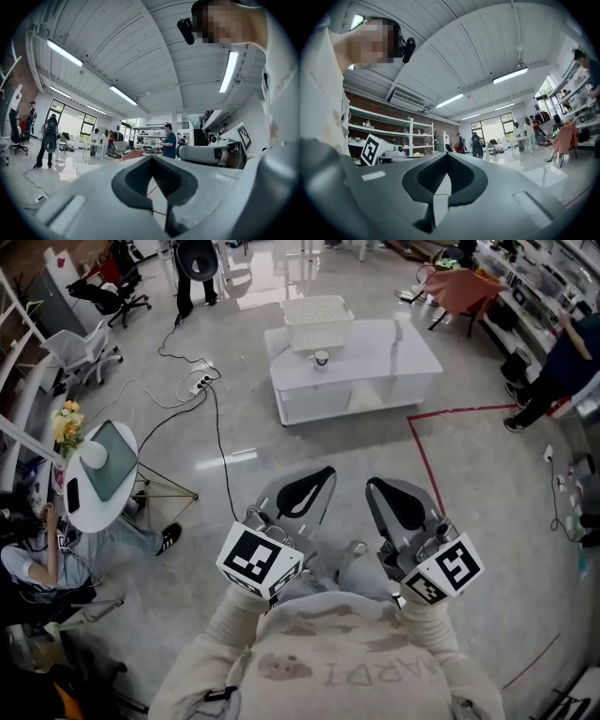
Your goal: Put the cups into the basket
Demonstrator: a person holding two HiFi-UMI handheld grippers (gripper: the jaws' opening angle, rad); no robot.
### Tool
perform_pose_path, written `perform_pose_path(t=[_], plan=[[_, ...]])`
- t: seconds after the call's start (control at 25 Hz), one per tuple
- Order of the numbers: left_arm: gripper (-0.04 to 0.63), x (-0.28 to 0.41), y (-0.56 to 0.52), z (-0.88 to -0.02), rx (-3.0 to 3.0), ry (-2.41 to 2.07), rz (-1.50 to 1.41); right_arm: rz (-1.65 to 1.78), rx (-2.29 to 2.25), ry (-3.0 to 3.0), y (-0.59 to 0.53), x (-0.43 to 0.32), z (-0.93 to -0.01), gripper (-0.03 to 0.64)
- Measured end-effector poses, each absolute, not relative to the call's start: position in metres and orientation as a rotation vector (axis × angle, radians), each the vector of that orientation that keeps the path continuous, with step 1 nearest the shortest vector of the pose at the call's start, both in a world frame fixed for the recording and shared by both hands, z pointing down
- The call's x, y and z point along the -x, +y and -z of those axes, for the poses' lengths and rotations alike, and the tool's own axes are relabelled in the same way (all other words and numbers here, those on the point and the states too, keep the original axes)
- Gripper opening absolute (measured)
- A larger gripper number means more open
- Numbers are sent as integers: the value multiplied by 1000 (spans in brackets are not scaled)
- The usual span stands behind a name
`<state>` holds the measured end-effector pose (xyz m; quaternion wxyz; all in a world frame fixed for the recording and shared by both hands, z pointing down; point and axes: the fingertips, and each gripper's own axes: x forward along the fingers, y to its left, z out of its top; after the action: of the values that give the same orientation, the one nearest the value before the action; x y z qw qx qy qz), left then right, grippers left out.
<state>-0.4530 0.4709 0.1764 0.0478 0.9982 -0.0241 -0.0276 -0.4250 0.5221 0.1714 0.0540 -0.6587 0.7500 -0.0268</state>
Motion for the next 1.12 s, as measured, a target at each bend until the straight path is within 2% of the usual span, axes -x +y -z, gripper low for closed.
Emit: perform_pose_path(t=[0.32,1.12], plan=[[0,413,431,-183,-3025,-128,72,80,1972,2301,483,379,-172,25],[2,226,330,-169,-3027,-434,60,66,1754,2473,377,171,-150,23]])
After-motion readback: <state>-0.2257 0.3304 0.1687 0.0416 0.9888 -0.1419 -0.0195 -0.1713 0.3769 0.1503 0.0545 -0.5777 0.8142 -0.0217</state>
